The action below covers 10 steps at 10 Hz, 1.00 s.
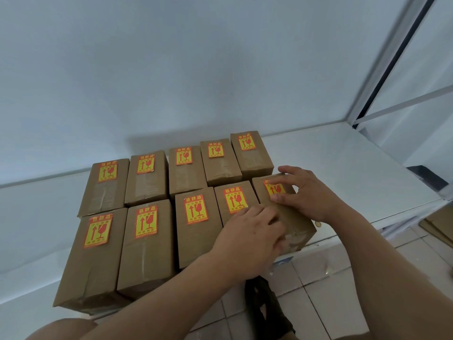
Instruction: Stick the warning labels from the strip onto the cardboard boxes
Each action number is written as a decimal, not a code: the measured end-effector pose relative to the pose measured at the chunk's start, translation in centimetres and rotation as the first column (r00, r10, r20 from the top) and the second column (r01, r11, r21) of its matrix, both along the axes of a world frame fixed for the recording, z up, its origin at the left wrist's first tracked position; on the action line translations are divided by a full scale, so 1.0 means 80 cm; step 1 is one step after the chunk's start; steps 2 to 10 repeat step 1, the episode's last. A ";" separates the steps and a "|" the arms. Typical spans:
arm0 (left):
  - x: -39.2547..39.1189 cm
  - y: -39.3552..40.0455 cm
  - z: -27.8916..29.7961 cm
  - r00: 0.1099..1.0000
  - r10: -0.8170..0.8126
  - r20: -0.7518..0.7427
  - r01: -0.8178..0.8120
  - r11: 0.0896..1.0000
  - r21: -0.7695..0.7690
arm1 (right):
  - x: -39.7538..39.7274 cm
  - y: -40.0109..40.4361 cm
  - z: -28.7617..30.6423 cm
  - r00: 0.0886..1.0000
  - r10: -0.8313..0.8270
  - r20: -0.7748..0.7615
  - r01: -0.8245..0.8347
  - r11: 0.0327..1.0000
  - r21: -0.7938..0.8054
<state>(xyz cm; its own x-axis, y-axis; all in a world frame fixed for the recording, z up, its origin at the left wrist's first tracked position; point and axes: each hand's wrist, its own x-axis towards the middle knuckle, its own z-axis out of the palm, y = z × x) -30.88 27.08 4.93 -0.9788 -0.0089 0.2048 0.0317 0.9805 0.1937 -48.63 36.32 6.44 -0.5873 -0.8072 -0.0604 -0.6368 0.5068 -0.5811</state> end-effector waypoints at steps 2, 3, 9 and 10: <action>0.002 -0.012 0.022 0.998 0.014 0.065 -0.020 0.996 0.089 | 0.010 -0.002 0.009 0.997 -0.020 -0.081 0.016 0.999 -0.047; 0.002 -0.012 0.022 0.998 0.014 0.065 -0.020 0.996 0.089 | 0.010 -0.002 0.009 0.997 -0.020 -0.081 0.016 0.999 -0.047; 0.002 -0.012 0.022 0.998 0.014 0.065 -0.020 0.996 0.089 | 0.010 -0.002 0.009 0.997 -0.020 -0.081 0.016 0.999 -0.047; 0.002 -0.012 0.022 0.998 0.014 0.065 -0.020 0.996 0.089 | 0.010 -0.002 0.009 0.997 -0.020 -0.081 0.016 0.999 -0.047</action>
